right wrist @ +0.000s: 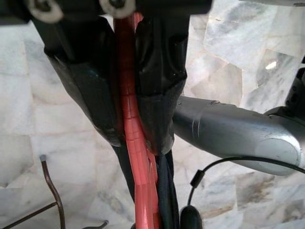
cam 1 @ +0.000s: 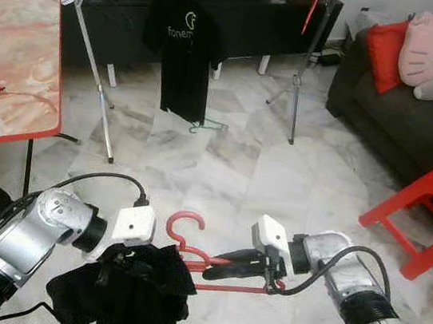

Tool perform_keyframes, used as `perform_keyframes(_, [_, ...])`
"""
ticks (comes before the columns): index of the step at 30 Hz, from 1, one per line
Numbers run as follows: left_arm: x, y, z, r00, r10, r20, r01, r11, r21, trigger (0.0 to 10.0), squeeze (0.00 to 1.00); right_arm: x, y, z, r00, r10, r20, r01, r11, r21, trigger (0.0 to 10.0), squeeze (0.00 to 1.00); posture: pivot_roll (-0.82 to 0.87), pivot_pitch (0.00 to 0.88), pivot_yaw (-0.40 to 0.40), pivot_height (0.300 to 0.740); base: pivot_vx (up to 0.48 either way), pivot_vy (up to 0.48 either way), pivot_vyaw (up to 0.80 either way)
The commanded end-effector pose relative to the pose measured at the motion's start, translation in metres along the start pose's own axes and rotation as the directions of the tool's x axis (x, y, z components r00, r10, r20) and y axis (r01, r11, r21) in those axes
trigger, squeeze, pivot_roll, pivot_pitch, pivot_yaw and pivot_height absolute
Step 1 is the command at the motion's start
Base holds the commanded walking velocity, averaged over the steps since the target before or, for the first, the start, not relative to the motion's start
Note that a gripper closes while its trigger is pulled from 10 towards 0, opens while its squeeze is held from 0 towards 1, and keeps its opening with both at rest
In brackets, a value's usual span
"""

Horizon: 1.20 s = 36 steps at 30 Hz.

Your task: Hang hanger

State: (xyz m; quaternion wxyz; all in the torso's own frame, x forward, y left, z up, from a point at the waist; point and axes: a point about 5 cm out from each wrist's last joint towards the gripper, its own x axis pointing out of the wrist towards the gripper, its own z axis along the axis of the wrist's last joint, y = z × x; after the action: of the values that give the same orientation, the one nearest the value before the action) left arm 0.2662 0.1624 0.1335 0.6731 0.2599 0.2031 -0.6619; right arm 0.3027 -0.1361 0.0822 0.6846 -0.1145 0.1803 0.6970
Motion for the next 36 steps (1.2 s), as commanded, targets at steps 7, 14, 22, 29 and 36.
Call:
perform_keyframes(7, [-0.001, 0.005, 0.01, 0.999, -0.006, 0.047, 0.004, 0.999, 0.046, 10.0, 1.0, -0.008, -0.008, -0.003, 0.982, -0.186, 0.036, 0.186, 0.983, 0.006, 0.0, 0.0, 0.0, 0.075, -0.038, 0.74, 0.0, 0.0, 0.0])
perform_keyframes(14, [-0.005, 0.018, 0.018, 0.988, 0.118, 0.097, -0.125, 0.99, 0.071, 10.0, 1.0, -0.013, -0.01, -0.012, 0.945, -0.323, 0.06, 0.321, 0.946, 0.044, 0.0, 0.0, 0.0, 0.076, -0.04, 0.74, 0.0, 0.0, 0.0])
perform_keyframes(22, [-0.013, 0.031, 0.027, 0.948, 0.268, 0.171, -0.283, 0.956, 0.072, 10.0, 1.0, -0.02, -0.008, -0.029, 0.857, -0.508, 0.081, 0.5, 0.86, 0.105, 0.0, 0.0, -0.01, 0.079, -0.043, 0.74, 0.0, 0.0, 0.0])
perform_keyframes(29, [-0.015, 0.042, 0.032, 0.858, 0.441, 0.262, -0.467, 0.884, 0.041, 10.0, 1.0, -0.025, -0.012, -0.032, 0.732, -0.672, 0.113, 0.659, 0.74, 0.134, 0.0, 0.0, -0.01, 0.082, -0.042, 0.74, 0.0, 0.0, 0.0])
perform_keyframes(36, [-0.01, 0.053, 0.022, 0.677, 0.69, 0.256, -0.695, 0.714, -0.087, 10.0, 0.0, -0.032, -0.021, -0.019, 0.605, -0.776, 0.177, 0.766, 0.628, 0.134, 0.0, 0.0, -0.02, 0.081, -0.044, 0.74, 0.0, 0.0, 0.0])
